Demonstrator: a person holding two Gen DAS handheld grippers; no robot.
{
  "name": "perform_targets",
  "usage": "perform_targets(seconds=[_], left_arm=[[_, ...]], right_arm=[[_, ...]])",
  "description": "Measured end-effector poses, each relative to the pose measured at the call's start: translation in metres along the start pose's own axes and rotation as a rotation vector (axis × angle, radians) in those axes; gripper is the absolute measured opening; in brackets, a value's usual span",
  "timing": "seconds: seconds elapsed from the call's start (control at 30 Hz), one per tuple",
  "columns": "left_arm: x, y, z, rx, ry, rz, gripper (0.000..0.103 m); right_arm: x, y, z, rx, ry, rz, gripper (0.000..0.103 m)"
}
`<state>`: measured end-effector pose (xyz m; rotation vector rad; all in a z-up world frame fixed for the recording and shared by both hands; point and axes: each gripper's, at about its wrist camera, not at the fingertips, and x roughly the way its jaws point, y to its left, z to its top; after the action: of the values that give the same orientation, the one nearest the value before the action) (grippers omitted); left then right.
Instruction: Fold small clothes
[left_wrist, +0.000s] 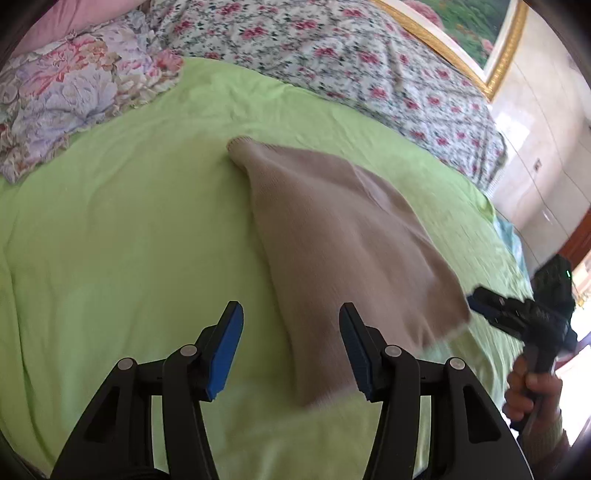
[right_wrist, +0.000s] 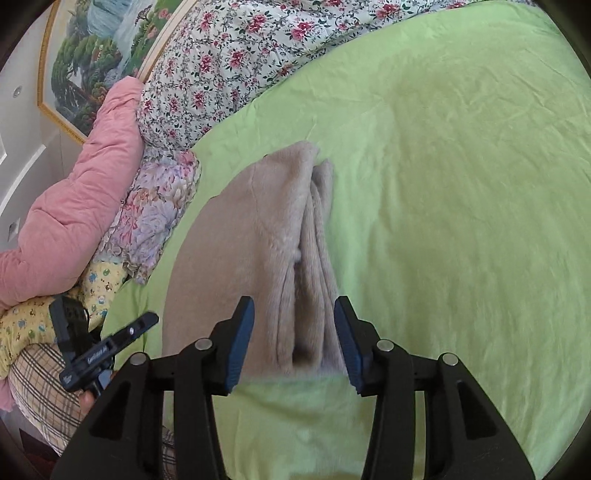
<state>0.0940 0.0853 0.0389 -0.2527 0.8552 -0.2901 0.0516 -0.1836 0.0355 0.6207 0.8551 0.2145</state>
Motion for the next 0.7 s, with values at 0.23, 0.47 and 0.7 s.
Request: perform_targets(seconds=[0.23,0.47,0.7], left_arm=[[0.000,-0.025,-0.045,0.131,0.019,0.068,0.058],[0.015,-0.025,-0.057,0.191,0.022,0.156,0.047],[0.014,-0.021,-0.051,0.122,0.033,0.144,0.011]], right_arm=[[0.007,0.007,-0.017,-0.047,0.024,-0.036,0.046],[0.021,0.009,-0.023,-0.047,0.033,-0.039,0.044],[-0.006,0.012,-0.016,-0.091,-0.042,-0.044,0.011]])
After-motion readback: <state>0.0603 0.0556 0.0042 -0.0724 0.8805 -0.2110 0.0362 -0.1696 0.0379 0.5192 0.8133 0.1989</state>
